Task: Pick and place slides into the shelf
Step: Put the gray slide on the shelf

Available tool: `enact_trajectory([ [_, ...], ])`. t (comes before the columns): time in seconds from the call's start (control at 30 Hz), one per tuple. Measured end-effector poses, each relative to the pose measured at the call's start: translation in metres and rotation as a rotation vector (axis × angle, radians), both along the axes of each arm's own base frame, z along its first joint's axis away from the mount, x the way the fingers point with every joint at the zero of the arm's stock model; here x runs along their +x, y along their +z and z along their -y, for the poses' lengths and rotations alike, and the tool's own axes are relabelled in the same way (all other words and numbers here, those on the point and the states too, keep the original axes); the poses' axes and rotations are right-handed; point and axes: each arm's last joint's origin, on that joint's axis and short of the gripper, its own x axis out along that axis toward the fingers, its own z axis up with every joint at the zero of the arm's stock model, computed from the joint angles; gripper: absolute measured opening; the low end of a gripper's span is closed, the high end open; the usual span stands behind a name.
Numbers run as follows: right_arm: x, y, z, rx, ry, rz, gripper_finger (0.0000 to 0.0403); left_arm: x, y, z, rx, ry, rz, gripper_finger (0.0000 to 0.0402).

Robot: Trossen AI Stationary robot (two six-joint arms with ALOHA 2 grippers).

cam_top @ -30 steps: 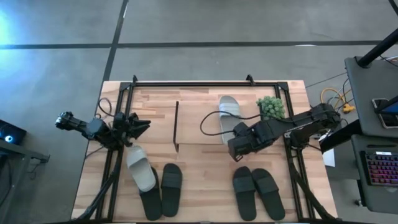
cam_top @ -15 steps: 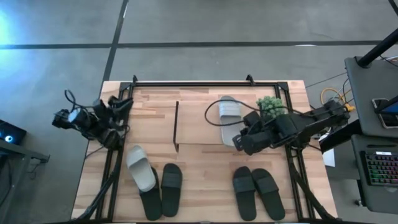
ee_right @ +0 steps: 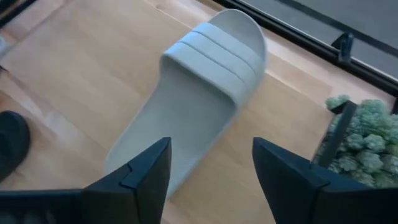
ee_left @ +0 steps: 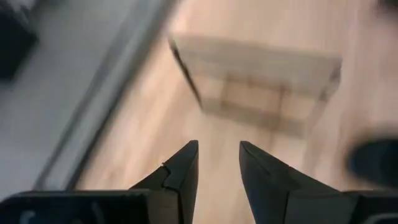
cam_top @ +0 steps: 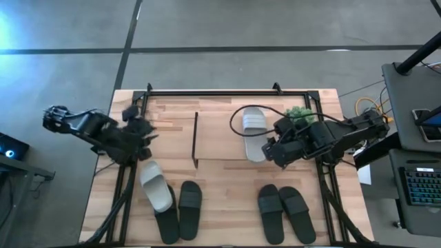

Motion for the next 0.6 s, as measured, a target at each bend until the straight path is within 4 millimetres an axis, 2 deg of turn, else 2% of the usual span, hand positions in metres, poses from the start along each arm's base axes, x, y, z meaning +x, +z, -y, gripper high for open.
enact_trajectory([
  [0.1,-0.001,0.000,0.000,-0.007,-0.005,-0.007,0.0224,0.012,-0.010,0.008,-0.065,0.051,-0.238,0.0102],
  [0.23,-0.001,0.000,0.001,-0.021,-0.011,-0.003,0.0231,0.030,-0.027,0.027,-0.171,0.017,-0.334,0.0102],
  [0.4,-0.003,0.005,0.002,-0.055,0.024,0.001,0.0240,0.029,-0.032,0.046,-0.200,0.057,-0.316,0.0111],
  [0.6,-0.018,0.019,0.011,-0.123,0.058,0.029,0.0249,0.014,-0.033,0.068,-0.385,0.183,-0.135,0.0153],
])
